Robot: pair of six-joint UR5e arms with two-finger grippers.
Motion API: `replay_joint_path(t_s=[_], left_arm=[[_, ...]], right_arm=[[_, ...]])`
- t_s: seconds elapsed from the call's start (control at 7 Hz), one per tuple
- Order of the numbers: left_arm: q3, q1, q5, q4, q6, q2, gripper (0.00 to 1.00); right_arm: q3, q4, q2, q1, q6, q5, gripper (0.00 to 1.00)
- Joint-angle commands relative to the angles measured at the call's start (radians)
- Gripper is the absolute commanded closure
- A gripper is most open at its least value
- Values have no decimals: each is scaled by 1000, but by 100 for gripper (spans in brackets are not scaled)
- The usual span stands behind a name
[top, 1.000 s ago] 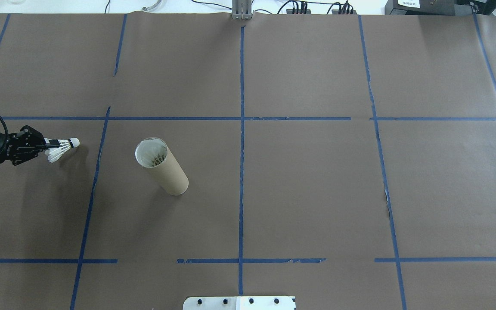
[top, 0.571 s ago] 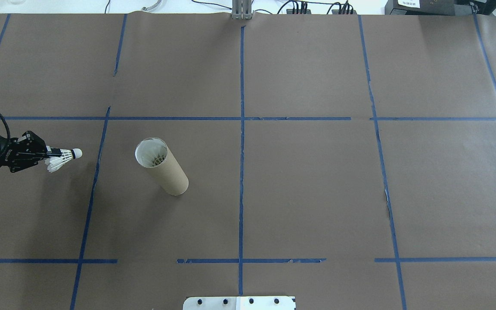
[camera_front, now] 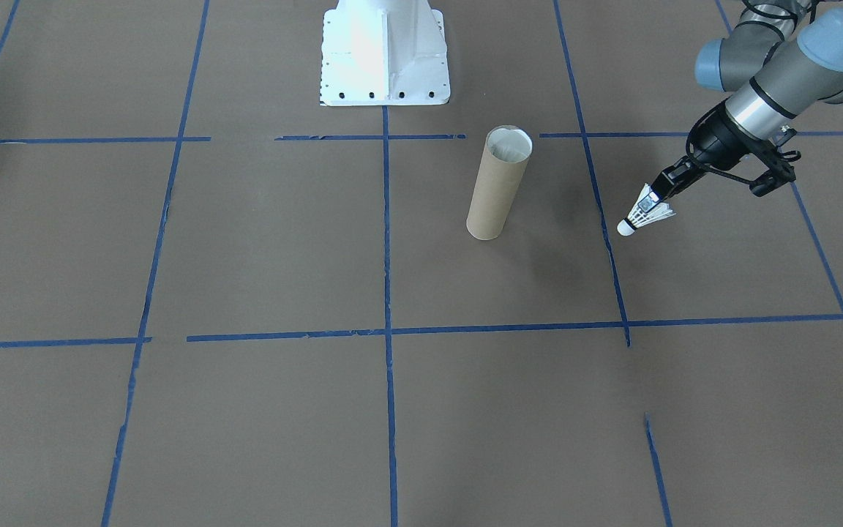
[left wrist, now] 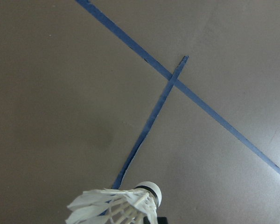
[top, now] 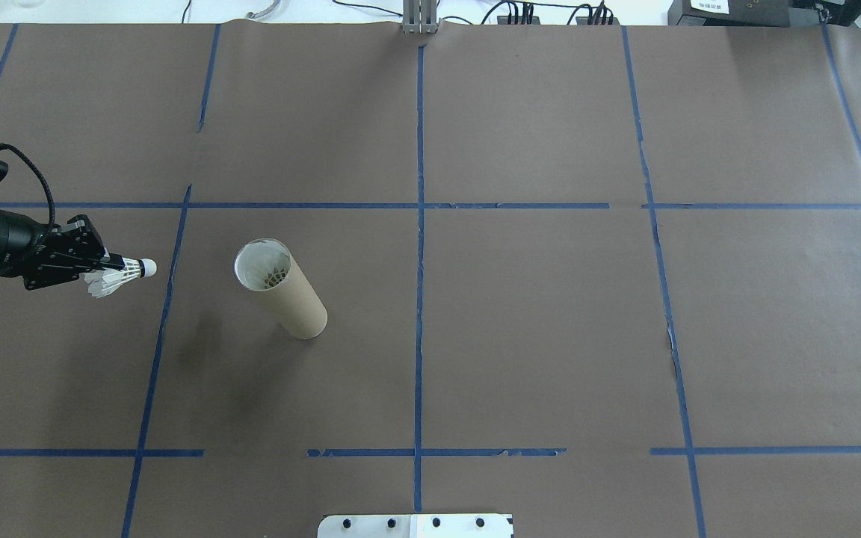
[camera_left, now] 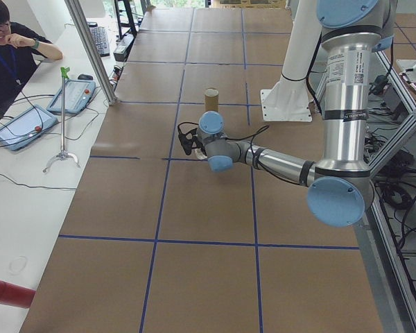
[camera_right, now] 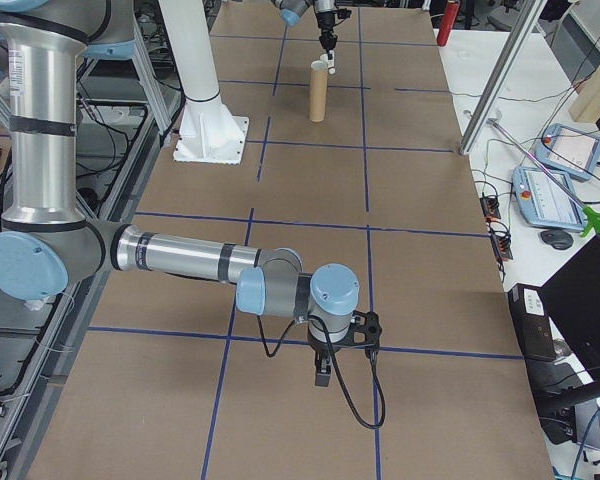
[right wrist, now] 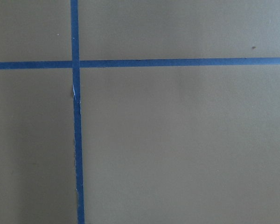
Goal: Collect badminton balls into bucket
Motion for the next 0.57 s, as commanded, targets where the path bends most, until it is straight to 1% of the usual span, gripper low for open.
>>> replay_joint_path(t_s=[0.0,0.14,0.29,0.43], left_arm=[[-206,1,32,386,176,-3,100],[-294,-2,86,593,242,-22,100],[-357,-2,120,824,290,-114,100],[-389,-2,171,1103,323,-272,100]], right_arm=[[0,0,0,0,0,0,0],[0,0,0,0,0,0,0],[0,0,0,0,0,0,0],[0,0,0,0,0,0,0]])
